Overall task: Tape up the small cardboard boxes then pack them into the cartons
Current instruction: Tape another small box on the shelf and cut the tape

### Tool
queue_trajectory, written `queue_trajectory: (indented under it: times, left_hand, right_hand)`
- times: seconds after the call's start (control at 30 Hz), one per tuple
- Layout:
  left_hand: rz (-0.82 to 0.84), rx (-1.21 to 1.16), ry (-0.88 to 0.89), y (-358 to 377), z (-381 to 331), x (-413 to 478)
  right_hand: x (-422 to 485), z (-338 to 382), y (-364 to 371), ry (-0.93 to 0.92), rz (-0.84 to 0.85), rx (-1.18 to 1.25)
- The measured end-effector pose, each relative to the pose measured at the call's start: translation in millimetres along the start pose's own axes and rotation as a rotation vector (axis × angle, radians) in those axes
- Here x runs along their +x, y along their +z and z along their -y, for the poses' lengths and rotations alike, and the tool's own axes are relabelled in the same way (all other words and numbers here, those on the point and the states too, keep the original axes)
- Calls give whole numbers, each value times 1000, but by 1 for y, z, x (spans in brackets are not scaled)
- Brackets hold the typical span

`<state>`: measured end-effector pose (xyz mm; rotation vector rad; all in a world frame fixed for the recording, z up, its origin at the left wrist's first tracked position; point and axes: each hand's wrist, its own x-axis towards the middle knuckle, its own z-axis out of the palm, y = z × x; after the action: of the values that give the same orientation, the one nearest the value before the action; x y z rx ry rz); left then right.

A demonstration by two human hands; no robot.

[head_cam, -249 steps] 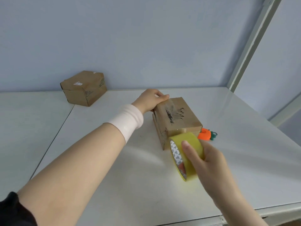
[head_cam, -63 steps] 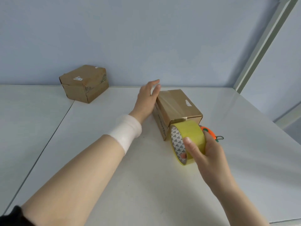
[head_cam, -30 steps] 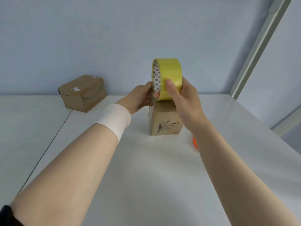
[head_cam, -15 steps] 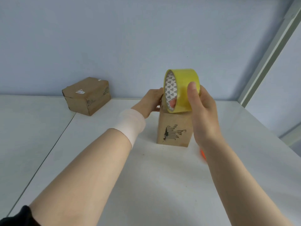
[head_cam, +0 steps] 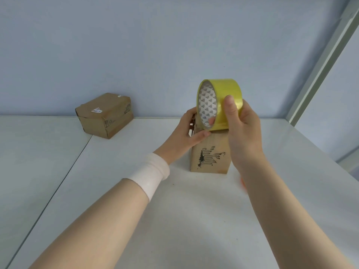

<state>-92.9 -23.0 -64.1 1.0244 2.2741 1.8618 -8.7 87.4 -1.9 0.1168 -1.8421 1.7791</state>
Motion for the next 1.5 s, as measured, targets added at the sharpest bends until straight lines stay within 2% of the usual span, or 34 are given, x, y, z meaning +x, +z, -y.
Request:
queue_trajectory:
  times: [0.17,0.4,0.53,0.73,0.87,0.93,1.03,1.1,1.23,1.3,1.5]
  left_hand:
    - [15,51,29,-2,0,-3]
    - [-13,-31,33,8,-6,-9]
    - [-78,-24,54,15,-7,-10]
    - [-146,7,83,18,-3,-9]
    - [-189,-36,5,21,-12,-7]
    - [-224,-59,-40,22,-22,-3]
    - [-164,-118,-273,18,-31,0]
    - [-158,-149,-406,10,-29,0]
    - [-327,-90,-392,7,-14,9]
    - [-317,-142,-412,8,-7,12]
    - [-289,-105,-515,4,14,26]
  right_hand:
    - [-33,2,-17,-15,-128,-4]
    - [-22,17,-30,41,-85,-29]
    - [-36,17,-29,-62,-15,-245]
    - [-78,-15,-15,0,-102,-289]
    - [-62,0,-21,18,-82,-167]
    - [-50,14,-28,31,-6,-60]
    - [-31,20,-31,94,158,77]
    - [-20,13,-23,141,184,47]
    - [0,-16,-5,173,100,-129]
    - [7,-30,0,161,79,-172]
    - [25,-48,4,157,138,-309]
